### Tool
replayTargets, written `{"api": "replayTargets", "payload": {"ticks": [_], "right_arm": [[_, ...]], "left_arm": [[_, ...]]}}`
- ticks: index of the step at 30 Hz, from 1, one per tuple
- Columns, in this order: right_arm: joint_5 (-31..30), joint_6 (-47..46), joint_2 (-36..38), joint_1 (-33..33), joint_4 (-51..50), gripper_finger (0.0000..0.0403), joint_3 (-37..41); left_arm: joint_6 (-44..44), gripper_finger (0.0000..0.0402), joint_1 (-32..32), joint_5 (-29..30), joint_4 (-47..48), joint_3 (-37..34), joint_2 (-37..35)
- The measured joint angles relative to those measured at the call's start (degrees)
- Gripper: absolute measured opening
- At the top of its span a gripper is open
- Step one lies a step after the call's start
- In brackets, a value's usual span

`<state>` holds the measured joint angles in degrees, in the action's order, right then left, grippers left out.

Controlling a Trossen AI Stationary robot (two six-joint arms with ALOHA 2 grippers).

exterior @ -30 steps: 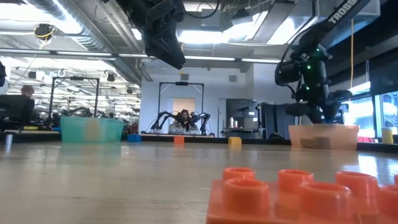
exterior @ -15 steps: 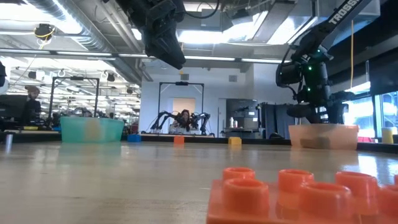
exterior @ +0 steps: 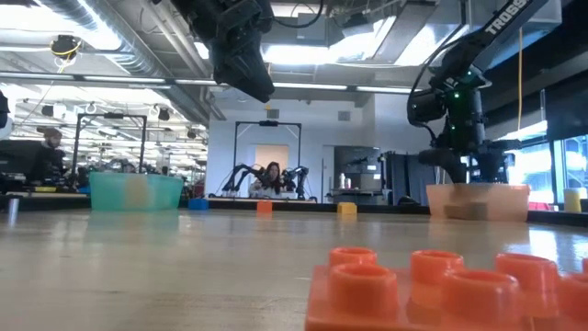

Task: Sort & place blocks by color
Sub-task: Put the blue game piece into the orange bin, then put the yellow game piece into the green bin

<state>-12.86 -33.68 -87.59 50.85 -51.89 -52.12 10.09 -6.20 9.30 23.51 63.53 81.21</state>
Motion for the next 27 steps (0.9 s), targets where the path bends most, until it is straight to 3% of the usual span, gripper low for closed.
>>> {"api": "replayTargets", "payload": {"ticks": [3,8,13,18,27], "right_arm": [[3.6,4.0,0.0,1.3,1.3,0.0238,0.0],[-0.4,-0.3,0.0,2.0,0.9,0.0238,0.0],[1.2,-0.4,0.0,2.5,3.0,0.0238,0.0],[9.7,2.6,0.0,4.7,3.2,0.0238,0.0],[8.1,2.8,0.0,5.6,1.8,0.0238,-0.5]], "left_arm": [[0.0,0.017,0.0,0.0,0.0,0.0,0.0],[-0.1,0.017,0.0,0.0,0.0,0.0,0.0],[-0.2,0.017,0.0,0.0,0.0,0.0,0.0],[-0.2,0.017,0.0,0.0,0.0,0.0,0.0],[-2.1,0.017,0.0,0.0,0.0,0.0,0.0]]}}
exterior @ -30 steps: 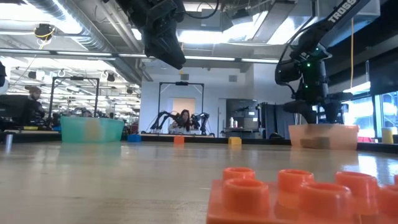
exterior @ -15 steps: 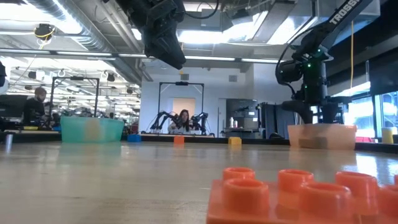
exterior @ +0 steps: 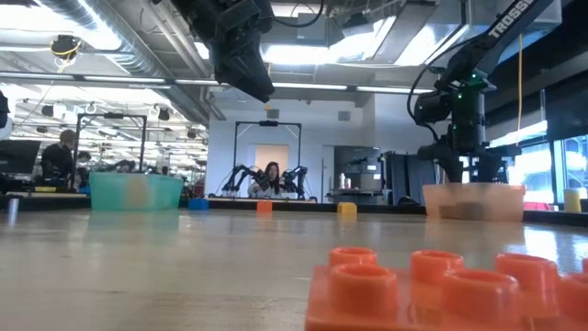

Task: Sort & place blocks by color
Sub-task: Put the yellow game piece into the green bin

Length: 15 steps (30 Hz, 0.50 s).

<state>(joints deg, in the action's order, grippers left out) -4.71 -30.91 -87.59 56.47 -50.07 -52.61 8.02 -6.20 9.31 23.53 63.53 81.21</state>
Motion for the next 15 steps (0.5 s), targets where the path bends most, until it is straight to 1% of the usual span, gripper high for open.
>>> {"api": "replayTargets", "payload": {"ticks": [5,9,12,15], "right_arm": [[-0.9,3.4,2.2,-1.8,-7.3,0.0238,-3.0],[-1.3,8.0,8.4,-6.5,-10.7,0.0238,-5.0],[2.9,13.2,14.8,-11.8,-12.1,0.0238,-5.5],[8.5,15.5,21.3,-18.1,-12.5,0.0238,-5.3]], "left_arm": [[0.3,0.017,0.0,0.0,1.9,0.0,0.0],[1.5,0.017,0.4,-1.1,4.9,0.0,0.0],[2.4,0.017,1.5,-4.3,7.0,0.0,0.0],[2.5,0.017,3.7,-7.4,9.0,0.0,0.0]]}}
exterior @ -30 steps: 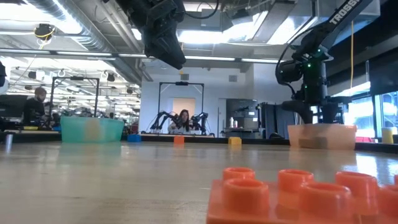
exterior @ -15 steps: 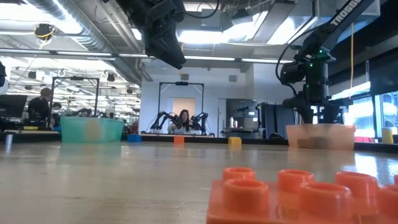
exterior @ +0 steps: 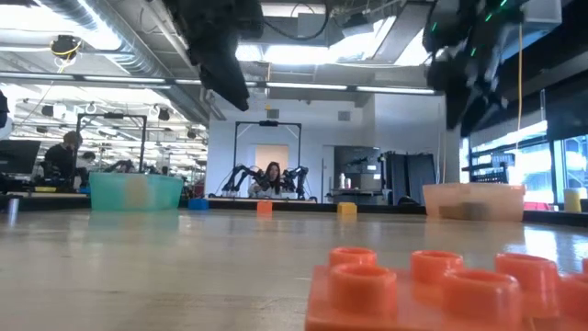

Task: Sort & place blocks by color
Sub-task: Put the yellow game piece into the green bin

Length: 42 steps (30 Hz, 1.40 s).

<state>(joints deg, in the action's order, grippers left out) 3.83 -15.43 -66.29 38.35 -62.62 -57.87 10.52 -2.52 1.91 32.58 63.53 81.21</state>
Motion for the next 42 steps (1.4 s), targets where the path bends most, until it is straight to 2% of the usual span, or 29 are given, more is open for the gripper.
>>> {"api": "replayTargets", "payload": {"ticks": [4,7,12,16,21,26,34,42], "right_arm": [[8.2,0.7,6.9,-9.8,0.0,0.0238,0.0],[11.5,-2.2,10.0,-18.5,1.9,0.0238,0.0],[10.8,-7.5,10.5,-34.0,7.8,0.0238,0.0],[7.4,-11.6,7.9,-44.9,15.1,0.0238,0.1],[4.0,-16.1,2.1,-55.3,23.7,0.0238,0.1],[3.8,-19.6,-5.3,-61.9,31.1,0.0238,0.0],[3.3,-18.8,-17.2,-67.3,31.5,0.0238,-5.9],[3.2,-14.9,-26.3,-67.7,31.1,0.0238,-13.9]], "left_arm": [[0.4,0.017,4.2,-5.1,2.1,0.0,0.0],[1.8,0.017,7.9,-9.1,3.5,0.0,0.0],[7.6,0.017,15.7,-14.0,6.3,0.0,0.0],[14.2,0.017,22.7,-15.2,6.7,0.0,0.0],[23.8,0.017,31.5,-14.9,6.6,0.0,0.0],[31.6,0.017,38.8,-11.8,6.5,0.0,0.0],[44.6,0.017,46.4,-2.5,6.2,0.0,0.0],[44.3,0.017,50.8,6.8,3.0,0.0,0.2]]}}
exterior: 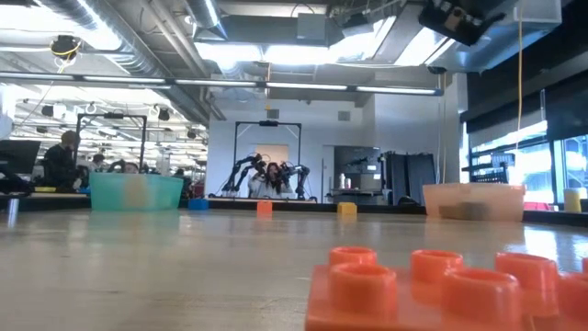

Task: Sort & place blocks by color
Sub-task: Put the yellow game piece into the green bin

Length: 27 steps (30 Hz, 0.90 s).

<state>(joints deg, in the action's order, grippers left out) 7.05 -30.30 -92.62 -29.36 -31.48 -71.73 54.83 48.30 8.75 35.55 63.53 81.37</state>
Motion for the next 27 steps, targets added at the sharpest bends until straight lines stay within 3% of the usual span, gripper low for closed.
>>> {"api": "replayTargets", "payload": {"ticks": [5,9,15,27], "right_arm": [[-0.8,2.3,-2.0,0.0,1.2,0.0238,-3.0],[-5.6,1.8,-2.0,0.0,1.2,0.0238,-3.1],[-7.9,-0.6,-2.0,0.1,1.2,0.0238,-3.1],[-9.1,-2.6,-2.0,0.3,1.2,0.0238,-3.1]], "left_arm": [[-8.0,0.017,2.6,4.9,0.1,0.0,1.8],[-11.5,0.017,3.7,5.2,-1.2,0.0,5.4],[-18.9,0.017,4.3,5.1,-8.9,0.0,12.5],[-22.4,0.017,5.3,6.0,-14.0,0.0,21.9]]}}
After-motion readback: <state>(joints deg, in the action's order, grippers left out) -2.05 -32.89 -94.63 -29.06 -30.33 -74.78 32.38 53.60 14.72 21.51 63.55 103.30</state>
